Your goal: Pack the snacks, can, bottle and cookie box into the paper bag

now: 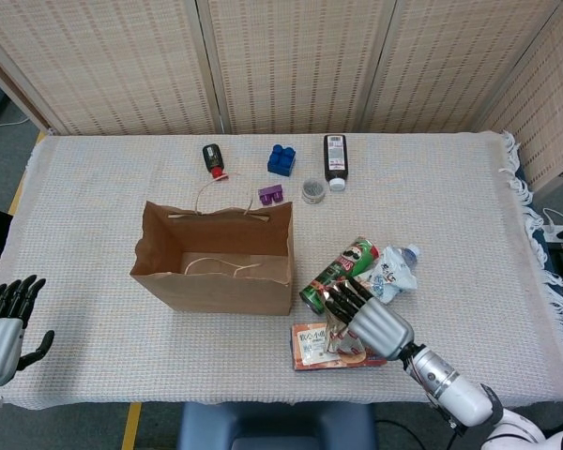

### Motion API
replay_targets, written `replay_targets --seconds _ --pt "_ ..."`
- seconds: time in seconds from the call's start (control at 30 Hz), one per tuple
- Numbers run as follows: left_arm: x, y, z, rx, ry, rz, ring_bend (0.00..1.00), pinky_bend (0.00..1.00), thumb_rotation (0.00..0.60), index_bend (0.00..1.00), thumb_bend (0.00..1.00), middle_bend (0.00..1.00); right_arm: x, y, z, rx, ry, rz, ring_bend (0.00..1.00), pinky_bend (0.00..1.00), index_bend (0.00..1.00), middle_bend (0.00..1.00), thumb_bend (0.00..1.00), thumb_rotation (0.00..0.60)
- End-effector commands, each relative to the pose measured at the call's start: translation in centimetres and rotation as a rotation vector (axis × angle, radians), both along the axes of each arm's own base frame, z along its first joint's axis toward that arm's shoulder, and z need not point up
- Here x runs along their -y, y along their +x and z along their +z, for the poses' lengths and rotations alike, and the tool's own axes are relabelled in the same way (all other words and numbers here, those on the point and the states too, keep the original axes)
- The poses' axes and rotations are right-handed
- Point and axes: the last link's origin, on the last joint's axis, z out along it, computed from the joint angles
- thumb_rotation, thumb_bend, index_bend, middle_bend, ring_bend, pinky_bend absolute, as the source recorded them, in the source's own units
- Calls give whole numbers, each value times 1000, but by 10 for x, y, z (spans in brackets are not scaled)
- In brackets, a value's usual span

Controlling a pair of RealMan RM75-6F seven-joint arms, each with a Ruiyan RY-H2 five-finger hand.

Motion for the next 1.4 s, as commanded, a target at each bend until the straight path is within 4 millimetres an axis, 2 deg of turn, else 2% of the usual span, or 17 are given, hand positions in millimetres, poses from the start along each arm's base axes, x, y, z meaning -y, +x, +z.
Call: replay_targets --seconds 0.03,0.13,0.17,0.23,0.27,0.3,0.4,0.47,0.73,0.83,1.0,1.23,1.4 --pt "0 0 0 3 -2 -1 0 0 600 25 359 0 2 3 -7 -8 -18 35 0 34 0 0 117 600" --pt "0 0 0 4 -3 -3 0 0 600 28 358 0 2 7 -12 7 -44 80 28 110 33 51 117 600" --pt "0 0 0 5 -3 -3 0 0 600 28 358 0 3 8 -13 18 -54 96 86 170 111 125 125 600" --pt "0 0 0 5 -3 -2 0 0 600 28 359 0 2 10 -15 41 -72 125 284 341 378 328 171 600" --pt "0 -1 0 5 -3 -2 0 0 600 29 359 0 2 11 -16 53 -75 130 338 390 443 375 187 600" --pt "0 -1 0 5 -3 -2 0 0 600 29 359 0 2 10 -16 65 -74 130 447 496 567 465 223 600" --pt "0 0 0 7 -4 -3 0 0 600 31 360 0 2 9 -15 89 -73 133 599 670 729 588 300 600" --pt "0 -1 1 8 -5 -3 0 0 600 33 361 0 1 6 -14 95 -70 135 641 726 785 627 333 600" --pt "0 0 0 5 -4 -3 0 0 600 34 359 0 3 7 5 193 -117 123 659 735 814 645 353 600" --pt "0 0 0 3 -3 -2 0 0 600 34 360 0 6 11 20 255 -157 120 659 735 814 645 353 600" --pt "0 0 0 2 -1 -1 0 0 600 33 361 0 14 18 56 360 -255 112 659 735 813 645 353 600" --pt "0 0 0 -1 -1 -3 0 0 600 34 361 0 35 48 118 556 -454 100 660 735 812 645 353 600" --pt "-1 1 -1 -4 -3 -5 0 0 600 34 360 0 52 77 136 614 -532 86 659 735 810 645 351 600"
